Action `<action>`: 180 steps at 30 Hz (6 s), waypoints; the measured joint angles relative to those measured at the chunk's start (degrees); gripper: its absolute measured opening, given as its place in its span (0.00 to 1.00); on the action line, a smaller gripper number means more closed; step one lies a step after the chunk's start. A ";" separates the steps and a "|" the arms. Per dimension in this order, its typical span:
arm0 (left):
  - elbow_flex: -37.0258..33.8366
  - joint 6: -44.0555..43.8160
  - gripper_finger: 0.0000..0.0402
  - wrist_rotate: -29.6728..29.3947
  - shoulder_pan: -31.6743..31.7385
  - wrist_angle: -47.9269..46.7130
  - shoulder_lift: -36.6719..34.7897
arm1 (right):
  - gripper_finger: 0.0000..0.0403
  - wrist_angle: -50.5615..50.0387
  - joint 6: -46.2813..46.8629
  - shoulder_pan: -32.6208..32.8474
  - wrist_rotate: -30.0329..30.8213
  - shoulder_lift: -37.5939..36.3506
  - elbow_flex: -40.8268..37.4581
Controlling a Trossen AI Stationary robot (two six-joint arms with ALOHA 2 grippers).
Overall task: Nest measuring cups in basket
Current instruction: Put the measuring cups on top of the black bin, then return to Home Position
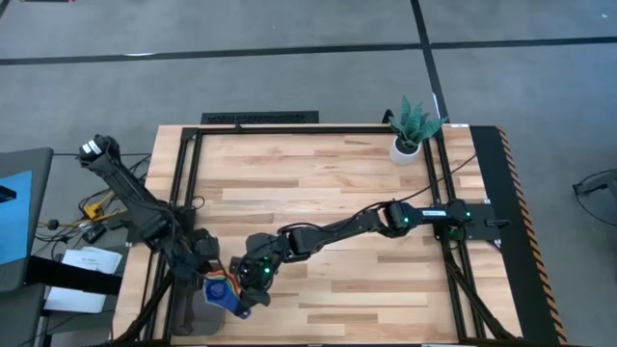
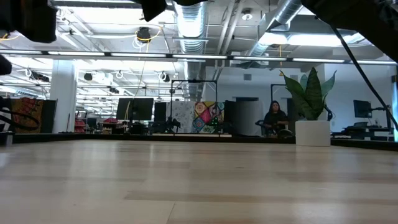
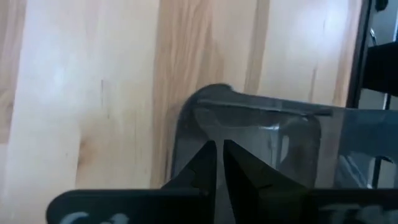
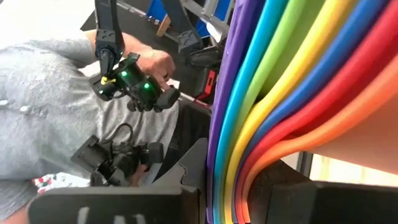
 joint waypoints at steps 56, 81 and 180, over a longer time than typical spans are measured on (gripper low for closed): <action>10.90 8.68 0.04 -18.88 12.87 -11.08 2.06 | 0.20 -7.37 -7.76 -2.68 -2.86 0.03 0.03; 19.45 10.60 0.04 -30.29 18.38 -20.72 -8.37 | 0.20 -10.84 -9.18 -3.89 2.09 1.36 0.13; 20.12 7.61 0.04 -27.27 18.16 -22.32 -10.25 | 0.61 -25.01 -2.34 -9.05 -0.13 0.60 0.09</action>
